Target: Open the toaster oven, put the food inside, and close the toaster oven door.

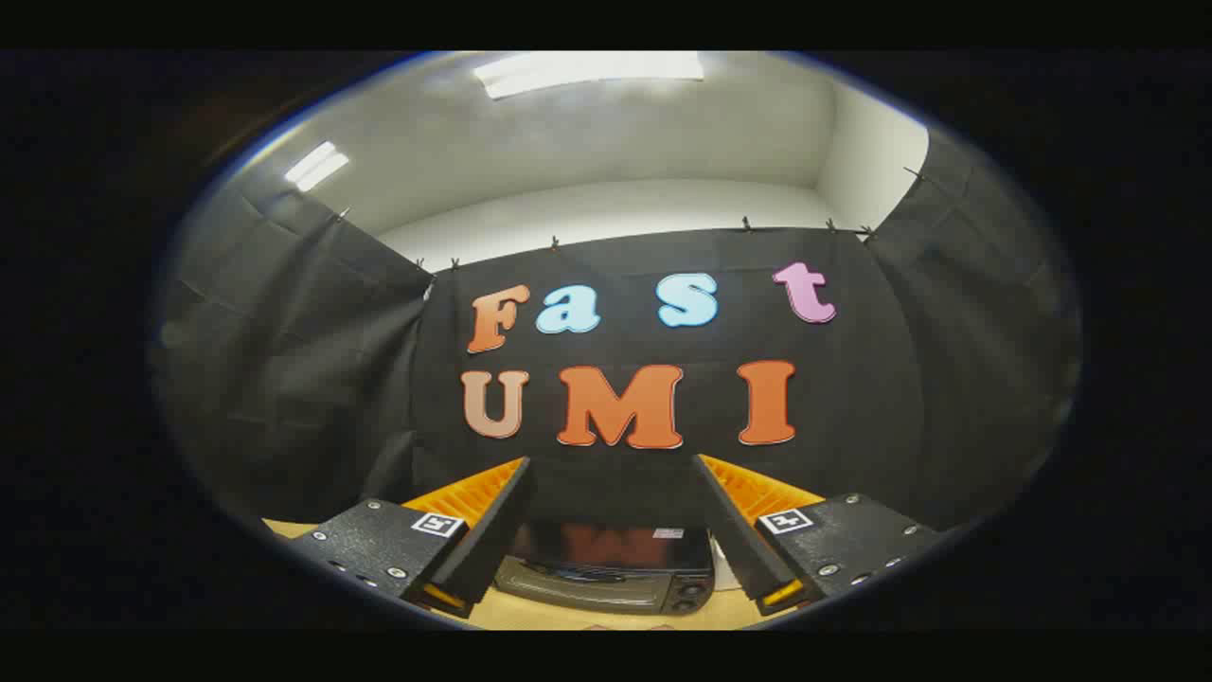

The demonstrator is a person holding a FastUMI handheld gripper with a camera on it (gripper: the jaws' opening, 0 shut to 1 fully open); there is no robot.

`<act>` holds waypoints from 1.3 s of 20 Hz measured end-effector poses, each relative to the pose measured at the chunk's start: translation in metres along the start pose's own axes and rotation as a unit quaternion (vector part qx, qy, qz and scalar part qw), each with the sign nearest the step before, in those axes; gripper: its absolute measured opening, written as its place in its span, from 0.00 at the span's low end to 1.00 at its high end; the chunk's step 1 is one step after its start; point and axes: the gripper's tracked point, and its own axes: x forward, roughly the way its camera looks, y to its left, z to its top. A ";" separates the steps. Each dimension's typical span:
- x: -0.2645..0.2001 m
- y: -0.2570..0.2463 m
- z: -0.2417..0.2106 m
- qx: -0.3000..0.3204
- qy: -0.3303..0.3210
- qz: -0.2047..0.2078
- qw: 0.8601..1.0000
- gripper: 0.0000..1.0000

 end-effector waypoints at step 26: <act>0.025 0.034 -0.087 0.013 0.038 0.029 0.999 0.97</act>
